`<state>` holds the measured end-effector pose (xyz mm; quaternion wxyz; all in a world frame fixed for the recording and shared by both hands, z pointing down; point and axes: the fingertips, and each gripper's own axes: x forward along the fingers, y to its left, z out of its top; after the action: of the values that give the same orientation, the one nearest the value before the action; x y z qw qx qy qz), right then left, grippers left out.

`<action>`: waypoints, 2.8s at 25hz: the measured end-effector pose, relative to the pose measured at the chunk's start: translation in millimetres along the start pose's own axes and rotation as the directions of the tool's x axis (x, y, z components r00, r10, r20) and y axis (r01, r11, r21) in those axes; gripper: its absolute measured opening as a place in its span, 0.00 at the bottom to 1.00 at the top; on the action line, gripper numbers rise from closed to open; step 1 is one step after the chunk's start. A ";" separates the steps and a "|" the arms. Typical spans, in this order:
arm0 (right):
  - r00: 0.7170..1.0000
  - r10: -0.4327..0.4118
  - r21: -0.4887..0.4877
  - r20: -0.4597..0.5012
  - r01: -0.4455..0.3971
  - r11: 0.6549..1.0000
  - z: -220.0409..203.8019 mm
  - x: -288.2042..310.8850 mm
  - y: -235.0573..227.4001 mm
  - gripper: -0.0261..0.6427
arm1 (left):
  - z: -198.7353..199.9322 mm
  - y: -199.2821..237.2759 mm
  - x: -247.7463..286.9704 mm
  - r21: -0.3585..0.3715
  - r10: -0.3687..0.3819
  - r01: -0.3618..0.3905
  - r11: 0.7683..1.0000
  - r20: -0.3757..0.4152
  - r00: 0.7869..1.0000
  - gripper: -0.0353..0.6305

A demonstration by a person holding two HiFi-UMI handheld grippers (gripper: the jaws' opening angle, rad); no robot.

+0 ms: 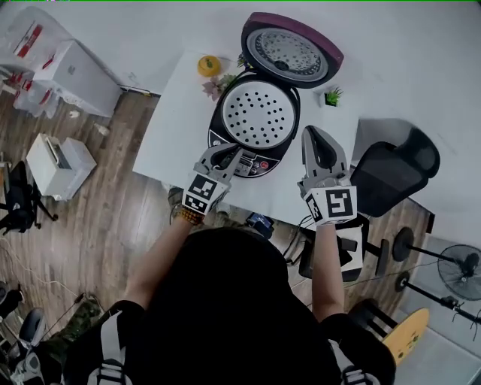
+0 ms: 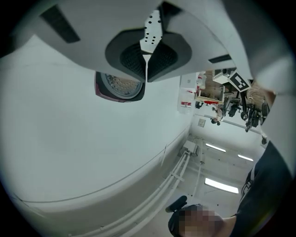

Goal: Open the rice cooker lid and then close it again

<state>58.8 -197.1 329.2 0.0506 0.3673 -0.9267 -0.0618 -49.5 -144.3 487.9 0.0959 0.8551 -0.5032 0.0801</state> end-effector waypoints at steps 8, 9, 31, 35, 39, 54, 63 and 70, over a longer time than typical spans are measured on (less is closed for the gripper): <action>0.999 0.053 -0.057 0.000 -0.053 0.997 21.8 19.0 -14.5 0.08 | 0.2 -1.6 -0.9 0.012 -0.016 0.016 1.000 -0.009 1.000 0.09; 0.998 0.064 -0.083 -0.002 -0.064 0.995 24.8 22.2 -16.6 0.08 | 0.2 -0.7 -0.6 0.010 -0.015 0.015 1.000 -0.009 1.000 0.09; 0.999 0.028 -0.131 -0.028 -0.031 0.991 67.0 91.7 -126.6 0.09 | -0.6 4.1 2.1 -0.008 0.022 -0.022 1.000 -0.029 0.999 0.09; 0.998 0.056 -0.020 -0.019 -0.056 0.998 71.8 112.1 -147.0 0.09 | -1.0 4.2 1.6 -0.004 0.022 -0.022 1.000 -0.032 0.999 0.09; 0.995 0.099 0.071 -0.011 -0.098 0.993 73.7 133.3 -157.3 0.10 | -0.1 4.5 1.3 -0.004 0.027 -0.027 1.000 -0.026 0.999 0.09; 0.984 0.156 -0.120 -0.092 -0.166 0.979 54.4 172.5 -143.5 0.23 | -1.8 3.2 1.6 0.021 0.038 -0.037 0.999 -0.035 0.999 0.09; 0.981 0.190 0.029 -0.047 -0.189 0.982 50.5 176.4 -151.2 0.24 | -1.9 4.1 3.6 0.026 0.049 -0.048 0.999 -0.041 0.998 0.09; 0.981 0.192 0.070 -0.014 -0.190 0.979 48.7 172.5 -152.4 0.26 | -6.0 -0.1 0.6 0.011 0.038 -0.037 0.999 -0.092 0.995 0.09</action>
<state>29.7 -421.9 266.4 0.0535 0.2789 -0.9586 -0.0210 -49.3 -143.3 493.9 0.1133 0.8412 -0.5140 0.1236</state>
